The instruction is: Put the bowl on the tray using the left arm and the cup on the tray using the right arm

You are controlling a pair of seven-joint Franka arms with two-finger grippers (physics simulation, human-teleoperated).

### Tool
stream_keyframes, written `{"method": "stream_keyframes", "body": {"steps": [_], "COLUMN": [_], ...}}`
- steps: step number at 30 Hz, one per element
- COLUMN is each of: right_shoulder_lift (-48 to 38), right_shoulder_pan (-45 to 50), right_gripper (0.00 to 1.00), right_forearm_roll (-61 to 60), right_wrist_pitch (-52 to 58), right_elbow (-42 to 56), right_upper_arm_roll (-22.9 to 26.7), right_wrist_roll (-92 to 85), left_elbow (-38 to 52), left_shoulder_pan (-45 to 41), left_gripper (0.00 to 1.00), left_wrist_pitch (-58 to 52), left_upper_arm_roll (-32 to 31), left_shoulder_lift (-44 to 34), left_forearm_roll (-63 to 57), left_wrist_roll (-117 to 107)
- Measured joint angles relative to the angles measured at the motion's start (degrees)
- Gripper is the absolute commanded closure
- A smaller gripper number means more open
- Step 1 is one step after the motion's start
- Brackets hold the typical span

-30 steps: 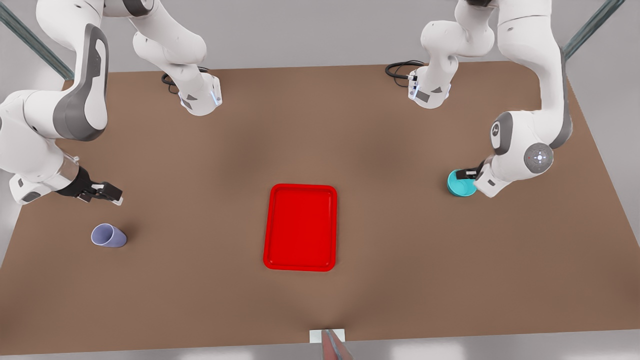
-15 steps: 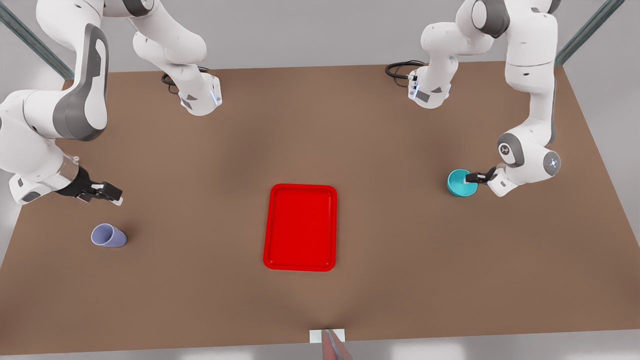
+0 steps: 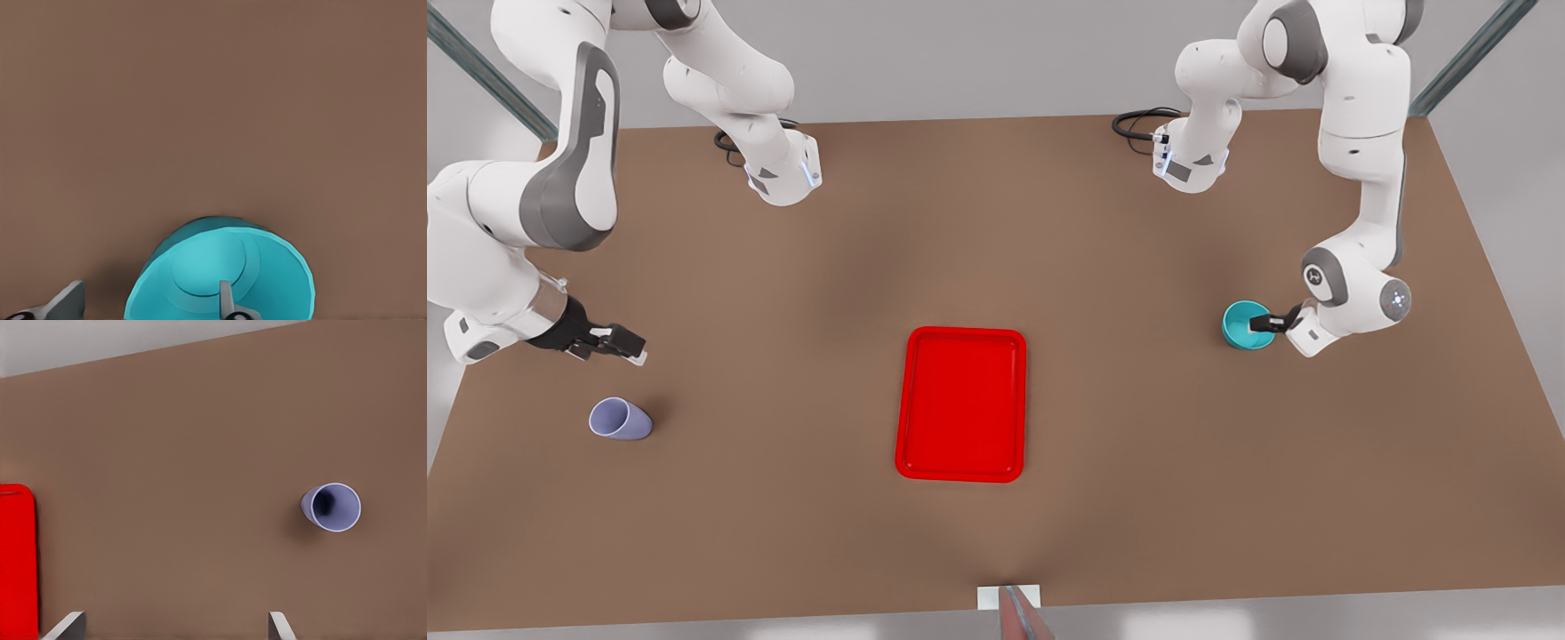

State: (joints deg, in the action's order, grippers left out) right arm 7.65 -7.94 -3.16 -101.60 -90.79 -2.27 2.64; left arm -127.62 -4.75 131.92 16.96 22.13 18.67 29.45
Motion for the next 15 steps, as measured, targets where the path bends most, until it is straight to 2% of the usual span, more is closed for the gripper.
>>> {"method": "stream_keyframes", "body": {"steps": [1,2,5,6,15], "right_shoulder_lift": [0.07,0.01,0.00,0.00,0.00], "right_shoulder_pan": [-0.02,0.06,0.24,0.18,0.19], "right_gripper": [0.00,0.00,0.00,0.00,0.00], "right_forearm_roll": [0.00,0.00,0.00,0.00,0.00], "right_wrist_pitch": [-0.05,0.00,0.00,0.00,0.09], "right_elbow": [0.07,0.09,0.09,0.09,0.18], "right_upper_arm_roll": [0.03,0.00,0.01,-0.01,-0.01], "right_wrist_roll": [0.00,0.00,0.00,0.08,0.08], "left_elbow": [0.00,0.05,0.79,0.86,1.30], "left_shoulder_pan": [-0.04,-0.10,-0.09,-0.09,-0.09], "left_gripper": [0.49,0.53,0.76,0.79,0.79], "left_wrist_pitch": [0.00,0.00,-0.86,-0.88,-1.01], "left_upper_arm_roll": [-0.16,-0.26,-0.35,-0.35,-0.35], "left_shoulder_lift": [0.17,0.24,0.54,0.54,0.54], "left_forearm_roll": [0.02,0.05,0.09,0.11,-0.51], "left_wrist_roll": [-0.07,-0.26,-0.44,-0.44,-1.14]}}
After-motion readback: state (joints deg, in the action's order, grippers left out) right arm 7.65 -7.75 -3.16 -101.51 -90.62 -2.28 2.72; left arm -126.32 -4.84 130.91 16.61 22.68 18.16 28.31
